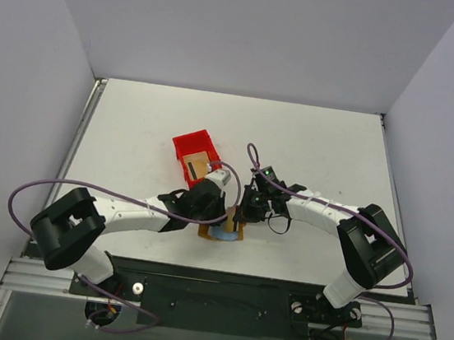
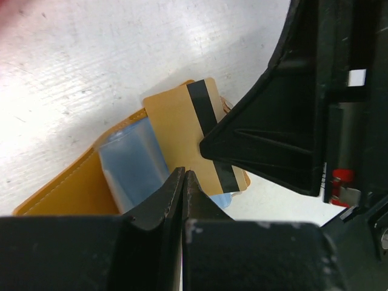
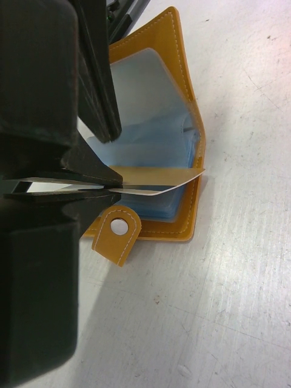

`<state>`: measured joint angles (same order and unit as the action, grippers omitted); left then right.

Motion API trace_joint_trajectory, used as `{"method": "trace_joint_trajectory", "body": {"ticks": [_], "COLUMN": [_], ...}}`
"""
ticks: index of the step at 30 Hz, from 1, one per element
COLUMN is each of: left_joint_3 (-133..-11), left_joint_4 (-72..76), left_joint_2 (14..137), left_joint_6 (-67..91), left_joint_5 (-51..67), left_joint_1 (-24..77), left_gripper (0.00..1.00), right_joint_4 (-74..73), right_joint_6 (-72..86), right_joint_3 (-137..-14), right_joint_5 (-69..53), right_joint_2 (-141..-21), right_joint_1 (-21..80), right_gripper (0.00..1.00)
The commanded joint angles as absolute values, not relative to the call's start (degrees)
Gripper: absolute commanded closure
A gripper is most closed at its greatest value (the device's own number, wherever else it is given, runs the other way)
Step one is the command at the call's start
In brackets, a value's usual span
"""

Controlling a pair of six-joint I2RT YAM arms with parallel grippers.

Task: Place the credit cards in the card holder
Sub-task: Turn over the card slot in the card holder.

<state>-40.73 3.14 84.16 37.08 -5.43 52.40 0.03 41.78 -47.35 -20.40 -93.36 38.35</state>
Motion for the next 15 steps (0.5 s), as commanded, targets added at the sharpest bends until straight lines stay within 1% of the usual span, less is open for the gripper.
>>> {"method": "trace_joint_trajectory", "body": {"ticks": [1, 6, 15], "left_joint_3": [-40.08, -40.17, -37.97], "left_joint_4": [8.52, 5.46, 1.32], "left_joint_2": [87.71, 89.65, 86.84], "left_joint_6": [37.53, 37.44, 38.94], "left_joint_5": [-2.55, -4.74, -8.26], "left_joint_1": [53.0, 52.82, 50.71], "left_gripper": [1.0, 1.0, 1.0], "right_joint_4": [-5.19, -5.19, -6.33], "right_joint_6": [40.08, 40.08, 39.73], "right_joint_3": [-45.26, -44.74, -44.3], "right_joint_5": [-17.05, -16.7, -15.56], "right_joint_2": [-94.4, -94.04, -92.55], "right_joint_1": [38.85, 38.76, 38.76], "right_gripper": [1.0, 1.0, 1.0]}}
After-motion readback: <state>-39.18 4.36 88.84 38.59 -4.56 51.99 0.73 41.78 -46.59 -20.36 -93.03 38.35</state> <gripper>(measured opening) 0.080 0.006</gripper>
